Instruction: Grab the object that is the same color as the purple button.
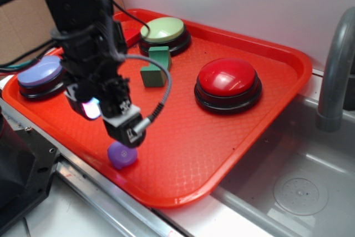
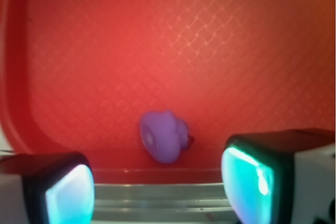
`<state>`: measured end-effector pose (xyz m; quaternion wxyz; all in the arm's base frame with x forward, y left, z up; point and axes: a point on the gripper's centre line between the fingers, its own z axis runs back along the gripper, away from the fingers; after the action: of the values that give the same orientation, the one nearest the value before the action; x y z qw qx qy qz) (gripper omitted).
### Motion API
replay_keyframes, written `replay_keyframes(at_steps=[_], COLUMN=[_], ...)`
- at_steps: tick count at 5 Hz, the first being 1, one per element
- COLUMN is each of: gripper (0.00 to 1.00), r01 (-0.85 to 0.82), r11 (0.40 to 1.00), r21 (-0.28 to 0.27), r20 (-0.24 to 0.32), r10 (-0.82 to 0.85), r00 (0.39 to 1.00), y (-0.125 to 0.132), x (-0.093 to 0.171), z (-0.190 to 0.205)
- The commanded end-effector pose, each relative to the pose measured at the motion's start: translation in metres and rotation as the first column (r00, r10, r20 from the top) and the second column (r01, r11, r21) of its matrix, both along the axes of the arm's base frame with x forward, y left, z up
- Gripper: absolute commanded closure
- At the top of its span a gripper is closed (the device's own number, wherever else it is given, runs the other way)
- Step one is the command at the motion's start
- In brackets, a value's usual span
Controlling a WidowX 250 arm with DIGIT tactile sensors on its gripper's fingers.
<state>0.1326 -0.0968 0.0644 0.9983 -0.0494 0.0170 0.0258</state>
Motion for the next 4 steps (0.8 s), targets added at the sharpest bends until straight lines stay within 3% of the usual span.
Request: replay_keyframes(at_steps=[1,2,3,4], gripper=[0.0,0.0,0.99,1.0], r01=[-0.007,-0.027,-0.049,-0.04], r11=[0.999,0.999,0.997,0.997], r21=[0.041,0.037,0.06,0.064], r20=[-0.023,-0.027,-0.033,-0.021], r10=[0.008,0.028,0.051,0.041], r00=[1.0,0.999,0.998,0.999], y=[0.005,0.009,0.008,0.005], x=[-0.006,-0.005,-0.005,-0.001], z=[-0.026,-0.034,-0.044,-0.05])
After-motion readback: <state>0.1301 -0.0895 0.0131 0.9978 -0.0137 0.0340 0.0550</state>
